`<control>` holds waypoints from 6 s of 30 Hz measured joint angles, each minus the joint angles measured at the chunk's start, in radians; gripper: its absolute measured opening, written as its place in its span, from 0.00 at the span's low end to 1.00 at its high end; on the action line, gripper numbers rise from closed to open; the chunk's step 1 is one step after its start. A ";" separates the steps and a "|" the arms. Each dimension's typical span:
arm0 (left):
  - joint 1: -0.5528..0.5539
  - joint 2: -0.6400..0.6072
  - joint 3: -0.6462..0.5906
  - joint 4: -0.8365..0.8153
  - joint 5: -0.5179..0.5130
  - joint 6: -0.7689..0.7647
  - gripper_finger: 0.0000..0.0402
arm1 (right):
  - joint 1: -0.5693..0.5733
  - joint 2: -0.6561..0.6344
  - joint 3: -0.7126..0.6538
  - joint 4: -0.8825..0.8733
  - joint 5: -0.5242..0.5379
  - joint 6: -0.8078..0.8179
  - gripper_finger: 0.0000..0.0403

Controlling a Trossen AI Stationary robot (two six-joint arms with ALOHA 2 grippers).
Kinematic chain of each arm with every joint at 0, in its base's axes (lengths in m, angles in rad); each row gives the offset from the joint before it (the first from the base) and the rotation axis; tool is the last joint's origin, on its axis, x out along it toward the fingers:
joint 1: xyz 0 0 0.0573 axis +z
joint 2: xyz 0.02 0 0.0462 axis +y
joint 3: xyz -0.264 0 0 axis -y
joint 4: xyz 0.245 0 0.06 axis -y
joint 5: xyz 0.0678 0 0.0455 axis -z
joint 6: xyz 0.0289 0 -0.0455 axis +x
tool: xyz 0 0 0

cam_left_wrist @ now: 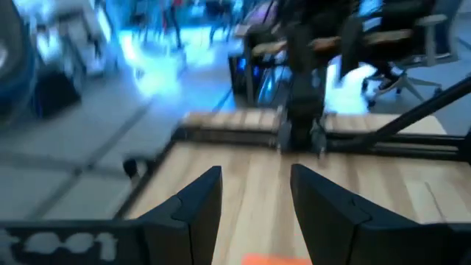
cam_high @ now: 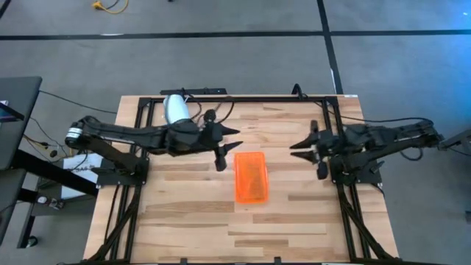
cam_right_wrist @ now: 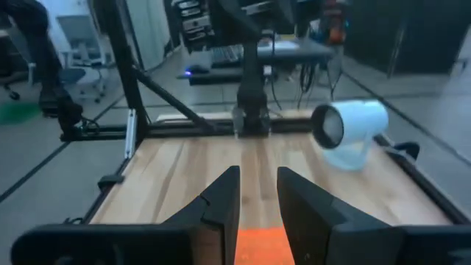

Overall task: Pick & place school supplies into a supply box
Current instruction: Return to Home Position

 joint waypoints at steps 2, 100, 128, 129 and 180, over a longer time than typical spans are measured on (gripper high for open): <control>-0.003 -0.028 0.000 0.033 0.016 0.074 0.38 | 0.014 -0.046 0.000 -0.012 0.023 -0.027 0.21; 0.041 -1.398 -1.278 0.246 0.268 -0.040 0.38 | -0.118 -0.665 -0.726 0.303 0.024 0.320 0.21; 0.041 -1.396 -1.281 0.166 0.331 -0.052 0.38 | -0.108 -0.646 -0.727 0.301 0.036 0.319 0.21; 0.041 -1.396 -1.281 0.166 0.331 -0.052 0.38 | -0.107 -0.646 -0.727 0.301 0.036 0.319 0.21; 0.041 -1.396 -1.281 0.166 0.329 -0.051 0.38 | -0.107 -0.646 -0.728 0.301 0.036 0.319 0.21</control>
